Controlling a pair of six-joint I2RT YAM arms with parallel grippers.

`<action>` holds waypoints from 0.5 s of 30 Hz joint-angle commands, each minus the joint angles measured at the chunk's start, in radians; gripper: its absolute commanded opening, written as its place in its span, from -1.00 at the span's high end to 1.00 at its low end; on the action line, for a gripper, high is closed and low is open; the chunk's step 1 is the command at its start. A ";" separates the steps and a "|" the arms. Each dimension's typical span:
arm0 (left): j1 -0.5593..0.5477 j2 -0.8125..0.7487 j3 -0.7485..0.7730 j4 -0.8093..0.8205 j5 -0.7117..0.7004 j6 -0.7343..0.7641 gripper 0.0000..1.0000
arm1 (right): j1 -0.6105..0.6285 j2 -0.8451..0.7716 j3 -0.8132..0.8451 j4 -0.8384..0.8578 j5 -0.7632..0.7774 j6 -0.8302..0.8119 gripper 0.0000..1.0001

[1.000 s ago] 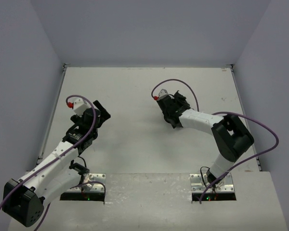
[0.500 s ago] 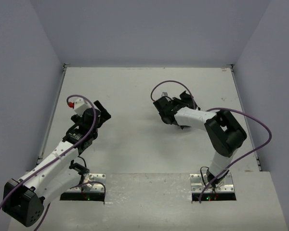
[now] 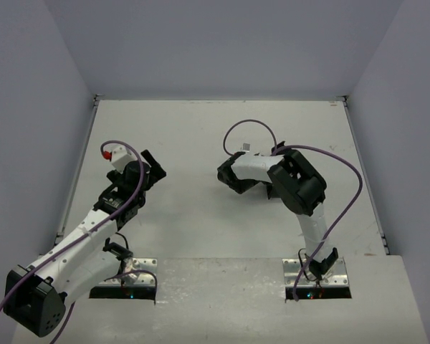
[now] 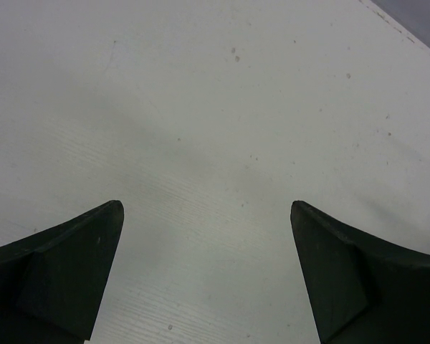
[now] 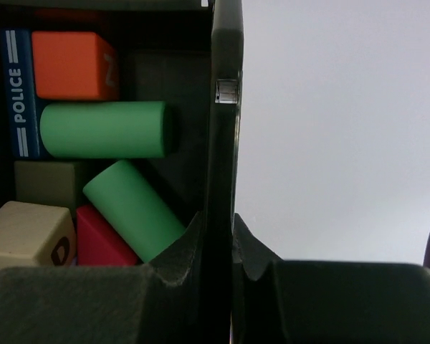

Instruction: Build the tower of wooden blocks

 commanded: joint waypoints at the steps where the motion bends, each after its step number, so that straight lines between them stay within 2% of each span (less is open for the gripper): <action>1: 0.002 -0.022 0.037 0.036 0.006 0.008 -1.00 | 0.021 0.011 0.036 -0.309 0.165 0.182 1.00; 4: 0.002 -0.022 0.037 0.041 0.008 0.008 -1.00 | 0.024 0.018 0.034 -0.308 0.165 0.149 1.00; 10: 0.002 -0.009 0.043 0.041 0.017 0.013 -1.00 | 0.033 0.069 0.078 -0.309 0.165 -0.094 0.95; 15: 0.002 -0.027 0.040 0.030 0.011 0.009 -1.00 | 0.055 0.049 0.045 -0.308 0.144 -0.227 0.98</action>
